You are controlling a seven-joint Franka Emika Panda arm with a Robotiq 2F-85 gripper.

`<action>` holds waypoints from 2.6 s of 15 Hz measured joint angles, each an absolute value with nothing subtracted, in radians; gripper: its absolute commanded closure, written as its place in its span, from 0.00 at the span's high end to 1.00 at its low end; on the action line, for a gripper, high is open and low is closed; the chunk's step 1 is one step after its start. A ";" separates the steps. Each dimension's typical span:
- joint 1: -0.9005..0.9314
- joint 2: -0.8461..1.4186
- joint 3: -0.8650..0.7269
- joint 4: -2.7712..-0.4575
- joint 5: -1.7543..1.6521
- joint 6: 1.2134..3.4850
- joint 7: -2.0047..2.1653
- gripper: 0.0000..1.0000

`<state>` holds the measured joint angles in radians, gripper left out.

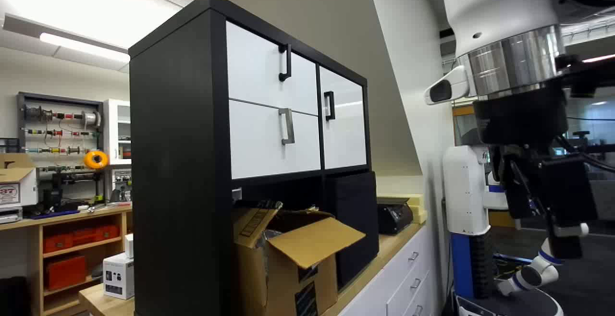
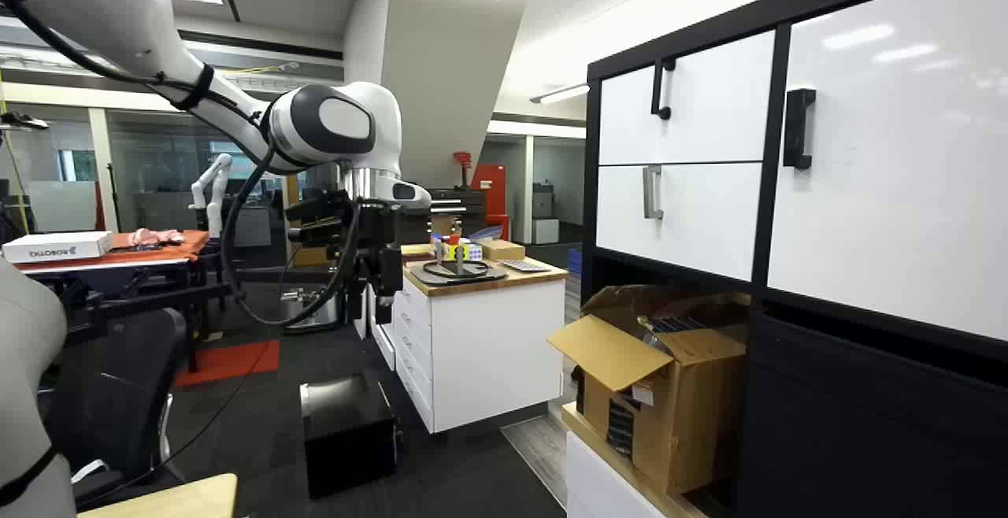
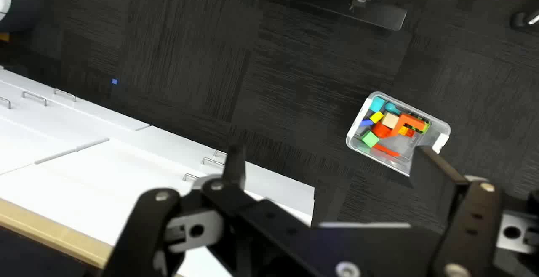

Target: Pull the cardboard box forward

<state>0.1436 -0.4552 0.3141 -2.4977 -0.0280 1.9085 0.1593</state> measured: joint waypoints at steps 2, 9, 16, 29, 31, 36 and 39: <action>0.144 -0.455 0.314 -2.498 -0.028 1.908 0.159 1.00; 0.145 -0.455 0.313 -2.498 -0.028 1.908 0.159 1.00; 0.156 -0.431 0.293 -2.498 -0.039 1.950 0.110 1.00; 0.151 -0.232 0.206 -2.434 -0.208 2.263 -0.009 1.00; 0.145 -0.208 0.190 -2.407 -0.235 2.302 -0.037 1.00; 0.134 -0.138 0.156 -2.326 -0.266 2.367 -0.094 1.00; 0.130 -0.100 0.147 -2.282 -0.271 2.386 -0.112 1.00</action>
<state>0.1301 -0.0998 0.1472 -2.2817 -0.2715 2.3865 -0.1118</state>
